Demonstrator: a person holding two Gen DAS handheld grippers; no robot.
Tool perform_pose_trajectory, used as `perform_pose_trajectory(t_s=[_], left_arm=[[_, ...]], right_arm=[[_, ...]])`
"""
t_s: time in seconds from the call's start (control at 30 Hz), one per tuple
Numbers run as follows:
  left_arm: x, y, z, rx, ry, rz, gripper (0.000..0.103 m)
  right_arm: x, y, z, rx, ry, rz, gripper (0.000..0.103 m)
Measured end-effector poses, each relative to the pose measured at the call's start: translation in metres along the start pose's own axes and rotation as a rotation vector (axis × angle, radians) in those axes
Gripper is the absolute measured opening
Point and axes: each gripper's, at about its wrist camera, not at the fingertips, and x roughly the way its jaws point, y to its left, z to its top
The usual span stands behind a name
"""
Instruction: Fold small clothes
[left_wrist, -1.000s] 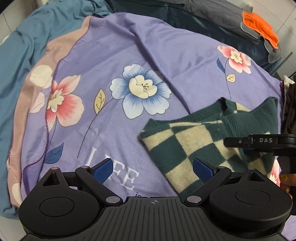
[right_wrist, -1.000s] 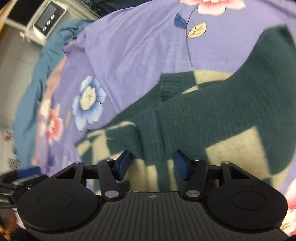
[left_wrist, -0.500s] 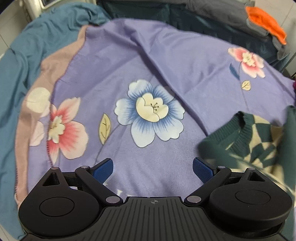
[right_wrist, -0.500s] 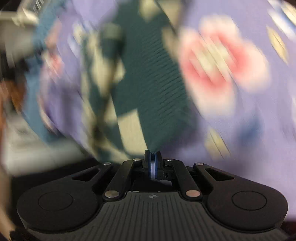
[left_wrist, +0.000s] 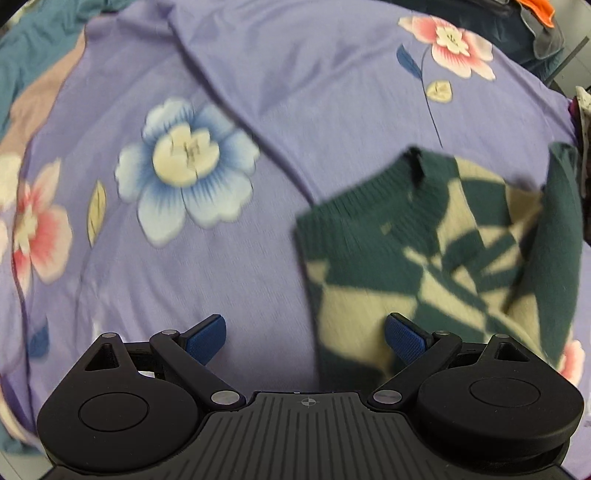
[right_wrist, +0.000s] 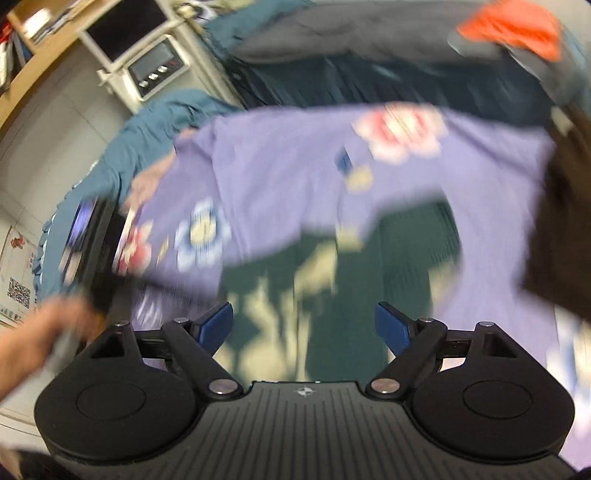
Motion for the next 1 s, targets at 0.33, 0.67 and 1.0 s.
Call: perform_pose_trajectory(t_s=[0.33,0.67,1.0], left_arm=[[-0.067,-0.034,-0.080,0.122,-0.052,-0.191,0.103],[-0.025,-0.142,-0.119,0.575,-0.070,0.093,0.103],[-0.020,-0.102,-0.103,0.349,-0.156,-0.009,0.059]], right_arm=[[0.163,-0.018,0.054,-0.299,0.394,-0.020,0.093],[0.170,0.009,0.007,-0.547,0.493,-0.015,0.081],[0.106,-0.037,0.000,-0.005,0.309,0.181,0.010]])
